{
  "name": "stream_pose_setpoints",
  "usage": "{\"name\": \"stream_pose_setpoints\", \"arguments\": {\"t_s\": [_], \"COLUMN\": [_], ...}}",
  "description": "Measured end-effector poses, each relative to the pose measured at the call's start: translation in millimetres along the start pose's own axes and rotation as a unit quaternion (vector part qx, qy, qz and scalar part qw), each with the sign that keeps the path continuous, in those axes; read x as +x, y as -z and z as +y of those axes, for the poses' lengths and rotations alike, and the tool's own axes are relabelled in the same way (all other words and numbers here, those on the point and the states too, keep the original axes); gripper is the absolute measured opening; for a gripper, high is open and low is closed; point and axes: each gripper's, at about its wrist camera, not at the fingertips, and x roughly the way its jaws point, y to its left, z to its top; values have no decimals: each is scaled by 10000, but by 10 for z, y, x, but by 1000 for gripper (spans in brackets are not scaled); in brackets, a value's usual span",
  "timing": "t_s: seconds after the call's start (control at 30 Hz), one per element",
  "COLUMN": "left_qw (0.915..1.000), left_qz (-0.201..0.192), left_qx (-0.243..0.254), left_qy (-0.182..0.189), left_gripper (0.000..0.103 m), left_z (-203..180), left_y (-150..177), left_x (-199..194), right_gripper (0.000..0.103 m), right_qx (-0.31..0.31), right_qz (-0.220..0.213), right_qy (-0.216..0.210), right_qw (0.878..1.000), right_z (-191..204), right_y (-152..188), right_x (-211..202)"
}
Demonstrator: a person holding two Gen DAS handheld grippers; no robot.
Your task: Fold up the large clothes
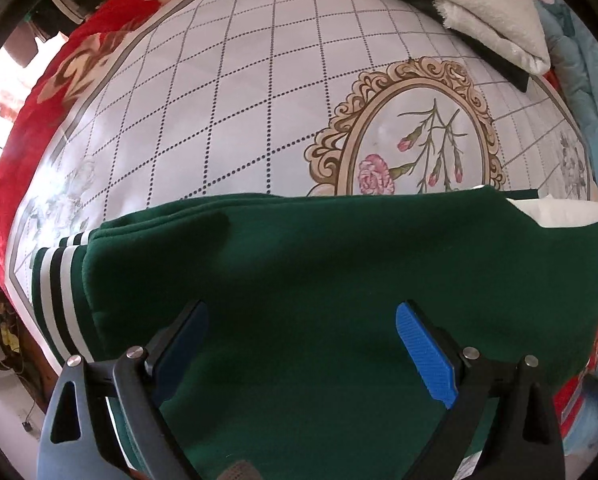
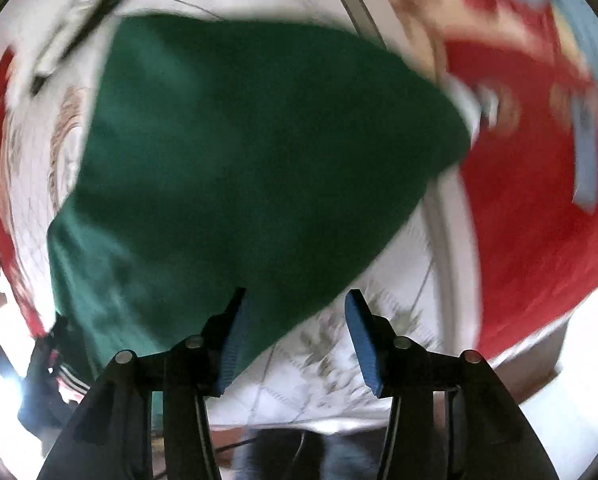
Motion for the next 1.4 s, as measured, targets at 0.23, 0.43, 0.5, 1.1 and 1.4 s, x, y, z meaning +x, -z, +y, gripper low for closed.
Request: {"name": "stream_pose_setpoints", "arguments": {"t_s": [0.23,0.43,0.5,1.1,1.4], "left_qw": [9998,9990,9982,9864,9857], "left_qz": [-52,164,205,169,-126], "left_qx": [-120,-348,-481,-1627,-1649], "left_qy": [-139,-232,-297,-171,-333], "left_gripper": [96,96,96,12,6], "left_z": [29,209,340,1872,2029], "left_y": [-23,112,201,12,-383], "left_x": [91,161,93,252,428], "right_gripper": [22,21,21,48,48], "right_qx": [-1489,-1658,-1603,-660,-492], "right_qz": [-818,-489,-305,-371,-492], "right_qy": [71,318,309,-702,-715], "right_qw": [9854,9844,9861,9947,9950], "right_z": [900,1119,1134,446,342], "right_y": [-1083,-1583,-1637,-910,-858], "right_x": [265,1028,904,113,56]}}
